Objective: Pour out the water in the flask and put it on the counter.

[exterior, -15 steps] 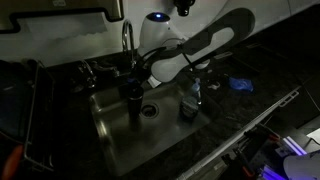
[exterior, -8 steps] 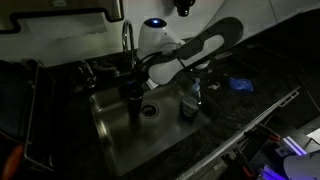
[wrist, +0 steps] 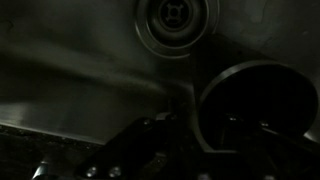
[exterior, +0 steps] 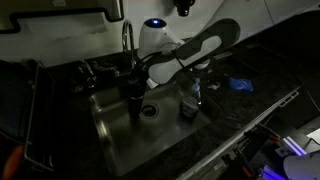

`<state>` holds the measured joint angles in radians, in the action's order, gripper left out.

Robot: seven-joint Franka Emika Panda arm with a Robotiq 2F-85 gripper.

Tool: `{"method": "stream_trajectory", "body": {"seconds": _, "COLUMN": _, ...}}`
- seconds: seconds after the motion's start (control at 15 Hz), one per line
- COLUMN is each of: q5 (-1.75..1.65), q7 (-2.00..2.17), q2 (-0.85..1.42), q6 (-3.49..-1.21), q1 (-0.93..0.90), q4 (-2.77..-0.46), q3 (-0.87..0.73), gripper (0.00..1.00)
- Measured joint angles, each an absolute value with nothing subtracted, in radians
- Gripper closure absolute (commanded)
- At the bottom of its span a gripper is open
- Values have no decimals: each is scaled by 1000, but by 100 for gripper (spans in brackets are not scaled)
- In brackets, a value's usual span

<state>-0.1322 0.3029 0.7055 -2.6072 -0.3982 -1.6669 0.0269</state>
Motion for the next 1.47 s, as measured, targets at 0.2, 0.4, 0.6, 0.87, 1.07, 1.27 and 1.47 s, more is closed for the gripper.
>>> {"method": "stream_trajectory", "body": {"seconds": 0.2, "q5": -132, "q7": 303, "q2": 707, "q6": -2606, "q1": -399, "q4": -1666, "q3": 28, "gripper": 100}}
{"method": "stream_trajectory", "body": {"seconds": 0.4, "q5": -130, "q7": 303, "q2": 707, "q6": -2605, "q1": -400, "q4": -1659, "q3": 33, "gripper": 98}}
{"method": "stream_trajectory", "body": {"seconds": 0.6, "q5": -130, "q7": 303, "q2": 707, "q6": -2605, "q1": -400, "q4": -1655, "q3": 35, "gripper": 98}}
{"method": "stream_trajectory", "body": {"seconds": 0.87, "q5": -146, "q7": 304, "q2": 706, "q6": -2607, "q1": -407, "q4": -1654, "q3": 23, "gripper": 98}}
{"method": "stream_trajectory", "body": {"seconds": 1.07, "q5": -209, "q7": 323, "q2": 700, "q6": -2611, "q1": -432, "q4": -1653, "q3": -19, "gripper": 98}}
{"method": "stream_trajectory", "body": {"seconds": 1.27, "q5": -301, "q7": 368, "q2": 685, "q6": -2615, "q1": -470, "q4": -1654, "q3": -72, "gripper": 98}}
{"method": "stream_trajectory", "body": {"seconds": 1.47, "q5": -386, "q7": 419, "q2": 665, "q6": -2616, "q1": -509, "q4": -1657, "q3": -113, "gripper": 98}}
